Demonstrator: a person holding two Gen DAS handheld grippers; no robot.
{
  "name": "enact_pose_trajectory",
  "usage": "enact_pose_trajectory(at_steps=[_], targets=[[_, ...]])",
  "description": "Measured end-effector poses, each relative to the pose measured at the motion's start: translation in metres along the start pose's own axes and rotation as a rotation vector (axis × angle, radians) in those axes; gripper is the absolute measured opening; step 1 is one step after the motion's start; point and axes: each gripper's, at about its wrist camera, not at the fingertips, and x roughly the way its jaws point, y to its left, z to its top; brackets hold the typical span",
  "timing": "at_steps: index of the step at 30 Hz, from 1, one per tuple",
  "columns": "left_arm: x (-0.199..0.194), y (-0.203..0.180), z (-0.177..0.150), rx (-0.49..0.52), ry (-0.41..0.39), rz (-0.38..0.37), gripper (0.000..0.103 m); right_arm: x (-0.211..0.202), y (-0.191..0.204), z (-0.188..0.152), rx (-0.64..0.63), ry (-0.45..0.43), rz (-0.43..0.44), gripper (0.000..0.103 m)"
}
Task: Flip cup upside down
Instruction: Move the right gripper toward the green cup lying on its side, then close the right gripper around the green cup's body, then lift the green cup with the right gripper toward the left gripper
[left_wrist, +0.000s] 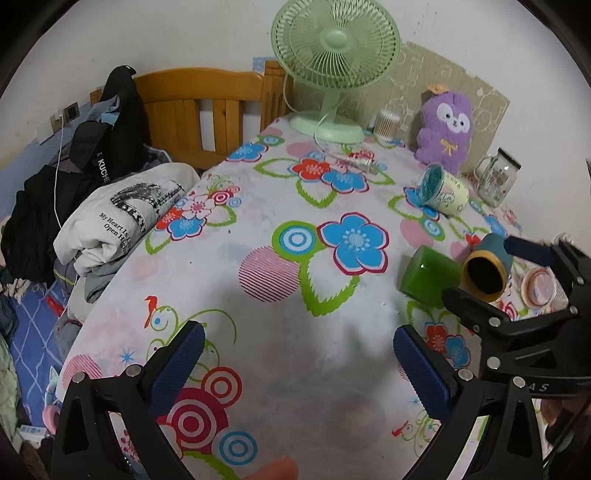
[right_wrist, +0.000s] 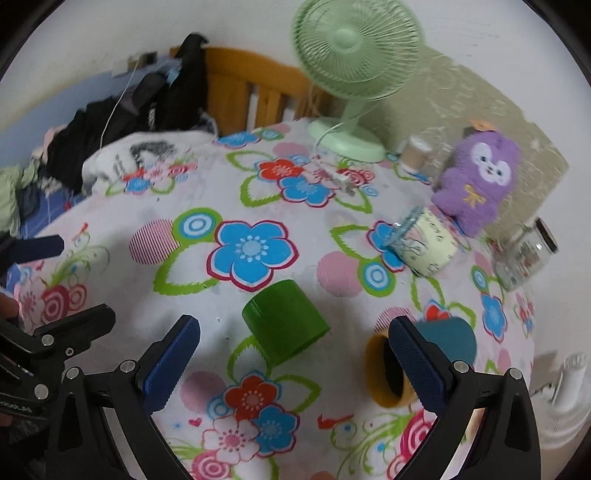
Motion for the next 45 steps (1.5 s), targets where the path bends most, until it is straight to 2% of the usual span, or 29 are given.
enact_pose_trajectory(at_steps=[8, 12, 14, 15, 22, 30, 35, 40, 45], targets=[[0.012, 0.002, 0.002, 0.007, 0.031, 0.015, 0.103, 0.038, -0.002, 0.008, -0.04, 0.081, 0.056, 0.102], [0.013, 0.003, 0.002, 0.009, 0.031, 0.017, 0.103, 0.05, -0.004, 0.008, -0.032, 0.124, 0.102, 0.088], [0.013, 0.004, 0.002, 0.006, 0.034, 0.017, 0.103, 0.057, -0.003, 0.007, -0.035, 0.163, 0.108, 0.078], [0.014, 0.006, 0.002, 0.003, 0.035, 0.015, 0.103, 0.06, -0.003, 0.006, -0.033, 0.181, 0.109, 0.069], [0.009, 0.008, 0.0, -0.004, 0.033, 0.008, 0.103, 0.049, -0.005, 0.005, 0.029, 0.174, 0.149, 0.069], [-0.003, 0.005, -0.003, -0.002, 0.024, -0.021, 0.103, 0.002, -0.008, -0.007, 0.244, 0.07, 0.185, 0.069], [-0.013, 0.002, -0.009, 0.0, 0.009, -0.026, 0.103, -0.024, -0.015, -0.031, 0.49, 0.007, 0.199, 0.069], [-0.016, 0.0, -0.019, 0.009, 0.014, -0.032, 0.103, -0.037, -0.009, -0.059, 0.651, -0.015, 0.223, 0.069], [-0.015, -0.003, -0.03, 0.031, 0.035, -0.036, 0.103, -0.043, -0.001, -0.089, 0.767, 0.012, 0.209, 0.069]])
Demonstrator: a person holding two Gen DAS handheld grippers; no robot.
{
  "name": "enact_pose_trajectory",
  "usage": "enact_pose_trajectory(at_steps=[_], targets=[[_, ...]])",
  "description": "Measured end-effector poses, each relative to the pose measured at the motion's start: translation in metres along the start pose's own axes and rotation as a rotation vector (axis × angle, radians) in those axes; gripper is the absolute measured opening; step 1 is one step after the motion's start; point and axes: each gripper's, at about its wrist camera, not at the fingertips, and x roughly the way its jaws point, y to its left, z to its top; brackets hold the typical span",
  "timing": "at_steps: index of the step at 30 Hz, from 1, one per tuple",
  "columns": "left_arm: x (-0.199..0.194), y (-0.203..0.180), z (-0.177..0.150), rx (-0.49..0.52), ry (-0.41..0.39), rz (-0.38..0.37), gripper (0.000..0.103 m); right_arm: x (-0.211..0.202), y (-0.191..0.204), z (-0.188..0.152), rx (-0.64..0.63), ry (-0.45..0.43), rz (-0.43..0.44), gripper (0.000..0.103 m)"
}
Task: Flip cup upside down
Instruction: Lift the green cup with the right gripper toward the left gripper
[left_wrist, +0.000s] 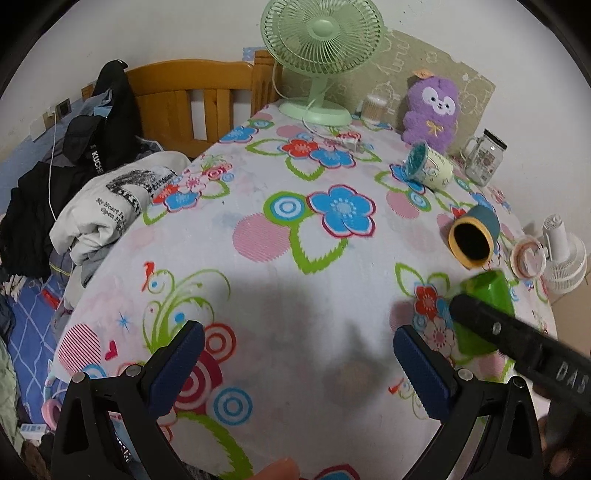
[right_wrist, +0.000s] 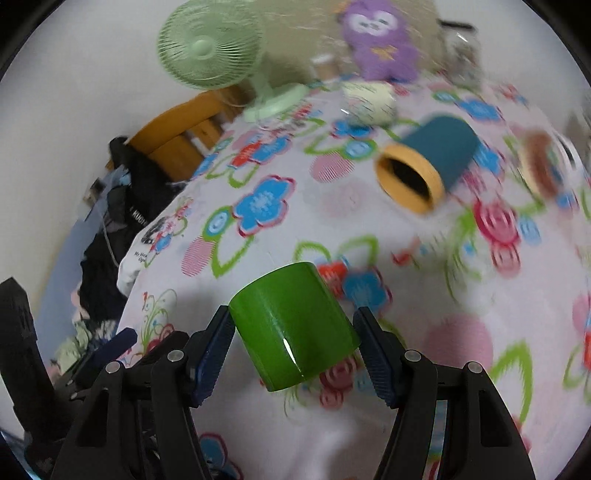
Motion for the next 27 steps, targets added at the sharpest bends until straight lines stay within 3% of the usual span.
enact_pose_trajectory(at_steps=[6, 12, 27], targets=[[-0.002, -0.012, -0.018, 0.042, 0.019, -0.027, 0.103, -0.006, -0.009, -0.011, 0.027, -0.012, -0.067, 0.069], [-0.006, -0.021, -0.029, 0.08, 0.026, -0.037, 0.103, 0.009, -0.01, -0.015, 0.03, 0.049, -0.12, 0.071], [-0.003, -0.028, -0.022, 0.088, 0.035, -0.034, 0.103, -0.006, -0.015, -0.006, 0.017, 0.03, -0.076, 0.074]])
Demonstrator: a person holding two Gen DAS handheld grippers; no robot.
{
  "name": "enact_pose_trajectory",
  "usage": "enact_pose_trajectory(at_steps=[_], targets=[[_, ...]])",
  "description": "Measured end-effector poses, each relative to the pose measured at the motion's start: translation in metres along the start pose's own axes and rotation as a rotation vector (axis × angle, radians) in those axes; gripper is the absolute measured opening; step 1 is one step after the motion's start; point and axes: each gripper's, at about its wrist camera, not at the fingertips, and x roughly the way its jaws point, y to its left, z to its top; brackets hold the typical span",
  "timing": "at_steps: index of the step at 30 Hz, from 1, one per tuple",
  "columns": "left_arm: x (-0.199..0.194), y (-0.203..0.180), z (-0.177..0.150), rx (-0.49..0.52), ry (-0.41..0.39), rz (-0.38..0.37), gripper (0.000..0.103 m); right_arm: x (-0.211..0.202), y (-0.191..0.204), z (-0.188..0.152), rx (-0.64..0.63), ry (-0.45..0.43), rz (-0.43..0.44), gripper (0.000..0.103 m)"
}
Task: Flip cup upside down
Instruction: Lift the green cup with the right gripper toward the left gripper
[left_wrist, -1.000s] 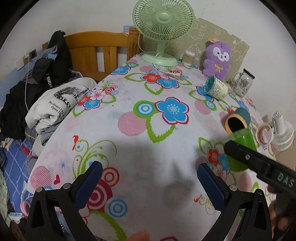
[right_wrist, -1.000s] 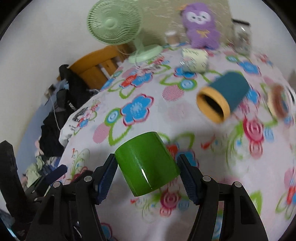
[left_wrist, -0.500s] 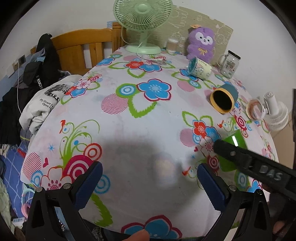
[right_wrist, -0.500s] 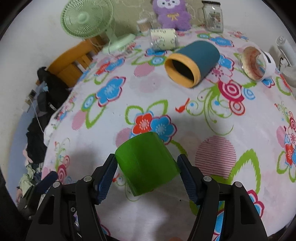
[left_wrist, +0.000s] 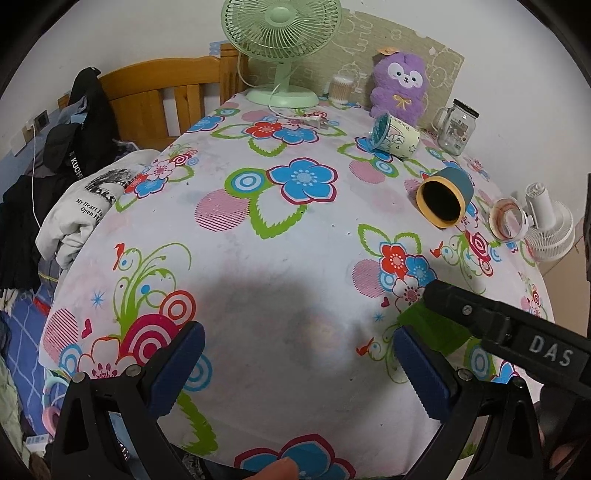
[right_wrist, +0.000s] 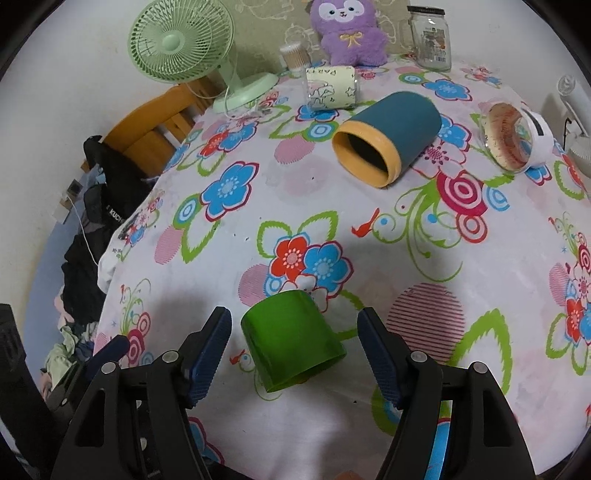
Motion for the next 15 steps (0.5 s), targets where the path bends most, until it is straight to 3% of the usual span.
enact_pose_trajectory(at_steps=[7, 15], targets=[[0.001, -0.007, 0.009, -0.002, 0.011, -0.015, 0.103, -0.021, -0.022, -0.001, -0.015, -0.058, 0.03, 0.074], [-0.003, -0.025, 0.03, -0.02, 0.019, -0.083, 0.103, -0.04, -0.069, -0.002, 0.069, -0.107, 0.042, 0.074]])
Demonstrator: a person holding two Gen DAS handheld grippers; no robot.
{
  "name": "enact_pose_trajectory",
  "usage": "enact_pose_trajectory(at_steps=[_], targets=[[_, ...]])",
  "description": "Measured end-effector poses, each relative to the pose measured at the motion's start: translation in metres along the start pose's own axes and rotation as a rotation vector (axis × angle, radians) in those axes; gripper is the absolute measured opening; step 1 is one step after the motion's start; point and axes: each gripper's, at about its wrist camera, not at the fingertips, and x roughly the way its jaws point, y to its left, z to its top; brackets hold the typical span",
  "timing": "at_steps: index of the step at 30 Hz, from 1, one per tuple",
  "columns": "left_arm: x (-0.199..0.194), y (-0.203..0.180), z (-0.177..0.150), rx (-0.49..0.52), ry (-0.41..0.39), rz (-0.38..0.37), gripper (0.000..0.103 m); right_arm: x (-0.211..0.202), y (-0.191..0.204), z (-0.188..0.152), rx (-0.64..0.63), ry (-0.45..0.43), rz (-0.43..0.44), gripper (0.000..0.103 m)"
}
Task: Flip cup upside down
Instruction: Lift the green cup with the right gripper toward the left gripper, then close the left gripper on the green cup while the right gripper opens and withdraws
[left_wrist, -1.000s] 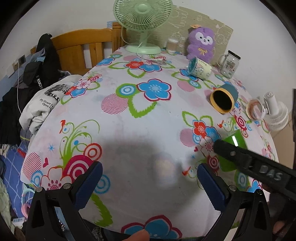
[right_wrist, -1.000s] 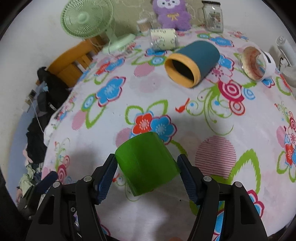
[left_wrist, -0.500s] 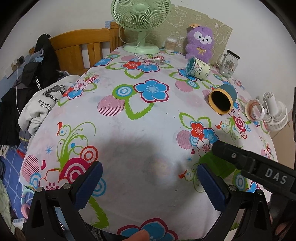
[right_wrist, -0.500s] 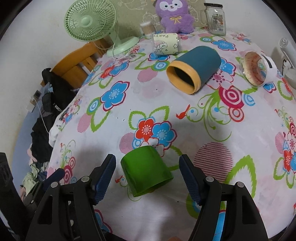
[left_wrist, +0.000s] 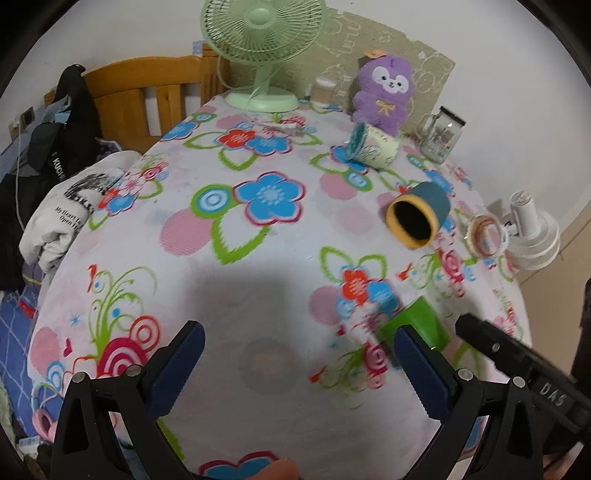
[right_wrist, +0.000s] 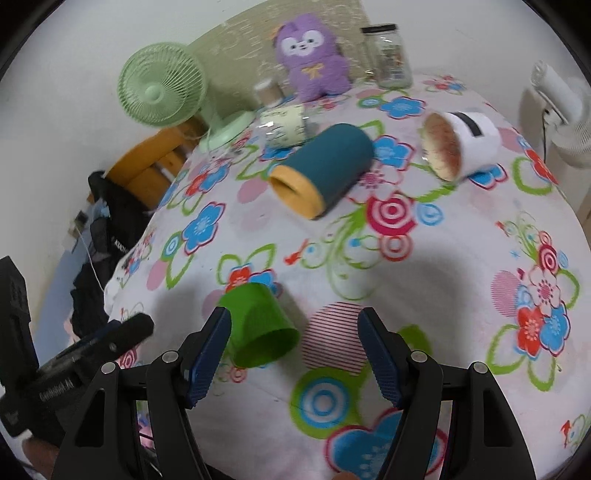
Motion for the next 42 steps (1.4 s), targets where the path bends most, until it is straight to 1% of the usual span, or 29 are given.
enact_pose_trajectory(at_steps=[2, 10, 12, 15, 18, 20, 23, 25, 27, 29, 32, 34, 37, 41, 42], targets=[[0.003, -0.006, 0.005, 0.0, 0.006, -0.005, 0.103, -0.004, -0.012, -0.001, 0.021, -0.012, -0.005, 0.074], [0.032, -0.039, 0.018, -0.031, 0.071, -0.072, 0.103, -0.017, -0.062, -0.01, 0.107, -0.023, -0.035, 0.074], [0.042, -0.049, 0.023, -0.047, 0.091, -0.099, 0.103, -0.02, -0.072, -0.013, 0.126, -0.023, -0.037, 0.074], [0.056, -0.061, 0.026, -0.06, 0.129, -0.113, 0.103, -0.023, -0.083, -0.018, 0.14, -0.023, -0.035, 0.074], [0.068, -0.065, 0.026, -0.078, 0.159, -0.093, 0.102, -0.025, -0.093, -0.021, 0.16, -0.029, -0.028, 0.074], [0.073, -0.065, 0.026, -0.088, 0.168, -0.075, 0.096, -0.026, -0.099, -0.023, 0.174, -0.029, -0.025, 0.074], [0.079, -0.066, 0.025, -0.096, 0.191, -0.086, 0.089, -0.025, -0.102, -0.023, 0.184, -0.029, -0.02, 0.074], [0.083, -0.069, 0.023, -0.087, 0.207, -0.087, 0.078, -0.025, -0.101, -0.023, 0.182, -0.031, -0.017, 0.074], [0.087, -0.072, 0.02, -0.075, 0.236, -0.095, 0.072, -0.025, -0.1, -0.023, 0.177, -0.032, -0.011, 0.074], [0.089, -0.073, 0.016, -0.07, 0.254, -0.099, 0.069, -0.025, -0.098, -0.023, 0.172, -0.033, -0.007, 0.074], [0.087, -0.074, 0.013, -0.064, 0.251, -0.097, 0.066, -0.025, -0.096, -0.024, 0.168, -0.034, 0.001, 0.074], [0.085, -0.072, 0.013, -0.069, 0.249, -0.106, 0.057, -0.025, -0.094, -0.024, 0.164, -0.034, 0.006, 0.074], [0.08, -0.069, 0.013, -0.071, 0.242, -0.113, 0.049, -0.025, -0.09, -0.024, 0.16, -0.038, 0.012, 0.074], [0.072, -0.065, 0.013, -0.079, 0.224, -0.122, 0.048, -0.025, -0.088, -0.024, 0.157, -0.041, 0.016, 0.074], [0.07, -0.064, 0.014, -0.078, 0.215, -0.122, 0.046, -0.026, -0.087, -0.024, 0.155, -0.041, 0.017, 0.074]])
